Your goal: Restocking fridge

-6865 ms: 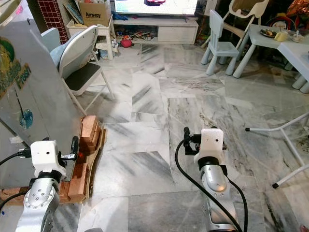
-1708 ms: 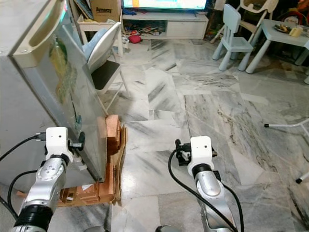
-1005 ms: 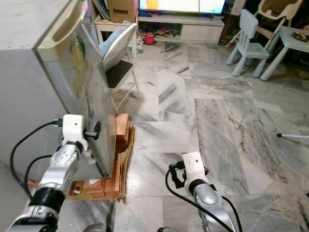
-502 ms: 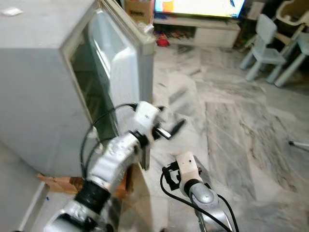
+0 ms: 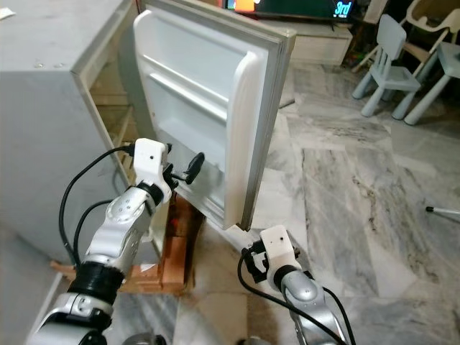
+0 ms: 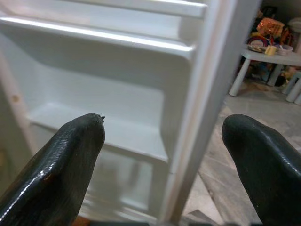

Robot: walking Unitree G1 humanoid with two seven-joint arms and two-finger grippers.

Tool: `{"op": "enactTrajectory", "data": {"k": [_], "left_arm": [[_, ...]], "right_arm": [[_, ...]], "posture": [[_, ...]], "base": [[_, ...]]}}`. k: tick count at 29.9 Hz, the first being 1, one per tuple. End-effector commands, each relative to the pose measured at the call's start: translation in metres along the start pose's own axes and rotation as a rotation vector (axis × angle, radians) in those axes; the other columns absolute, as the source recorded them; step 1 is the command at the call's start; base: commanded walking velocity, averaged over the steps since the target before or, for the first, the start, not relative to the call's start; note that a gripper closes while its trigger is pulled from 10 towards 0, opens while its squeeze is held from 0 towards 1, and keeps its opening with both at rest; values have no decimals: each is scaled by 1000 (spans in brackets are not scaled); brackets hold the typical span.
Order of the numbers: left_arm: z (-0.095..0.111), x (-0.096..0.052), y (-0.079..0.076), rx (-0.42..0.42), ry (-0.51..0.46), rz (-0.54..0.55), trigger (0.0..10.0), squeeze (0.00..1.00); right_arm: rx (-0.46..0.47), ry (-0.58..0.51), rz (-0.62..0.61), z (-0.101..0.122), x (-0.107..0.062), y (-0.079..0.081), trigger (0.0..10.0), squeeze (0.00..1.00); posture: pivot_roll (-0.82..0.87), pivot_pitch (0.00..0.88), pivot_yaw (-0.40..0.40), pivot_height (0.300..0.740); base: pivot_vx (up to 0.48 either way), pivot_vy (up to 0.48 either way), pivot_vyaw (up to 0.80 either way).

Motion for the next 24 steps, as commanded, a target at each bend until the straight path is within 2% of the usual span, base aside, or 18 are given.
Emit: {"op": "enactTrajectory", "data": {"k": [1, 5, 11, 14, 21, 24], "left_arm": [[5, 4, -15, 6, -25, -36, 10000, 0], [3, 5, -17, 20, -13, -46, 10000, 0], [-2, 5, -15, 22, 13, -24, 10000, 0], [-5, 6, -10, 40, 40, 12, 10000, 0], [-8, 4, 11, 86, 65, 133, 10000, 0], [-15, -5, 31, 112, 88, 228, 10000, 0]], "right_arm": [[-3, 24, -26, -6, -2, -6, 10000, 0], [-6, 26, -26, -6, -2, -6, 10000, 0], [-4, 29, -27, -6, -1, -6, 10000, 0], [-7, 26, -25, -6, -1, -5, 10000, 0], [20, -54, -46, 6, -3, -6, 10000, 0], [46, -122, -69, 17, -3, -7, 10000, 0]], "posture": [[-8, 20, -41, 740], [-9, 20, -39, 740], [-9, 20, -36, 740], [-9, 20, -36, 740], [-10, 28, -30, 740], [-9, 30, -28, 740]], "base": [[0, -428, -575], [0, -429, -575], [303, -366, -666], [440, 0, 0], [472, 0, 0], [480, 0, 0]]}}
Point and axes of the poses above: a point about 5 cm out from each wrist's last joint towards the gripper, its own x axis pointing out of the wrist towards the gripper, its own z axis along the axis of the wrist's last joint, y = z × x, the point moved 1 cm from there along x, pointing out of the wrist towards the gripper, and after that the axes turned 1 degree about -x, right-handed, at the moved point
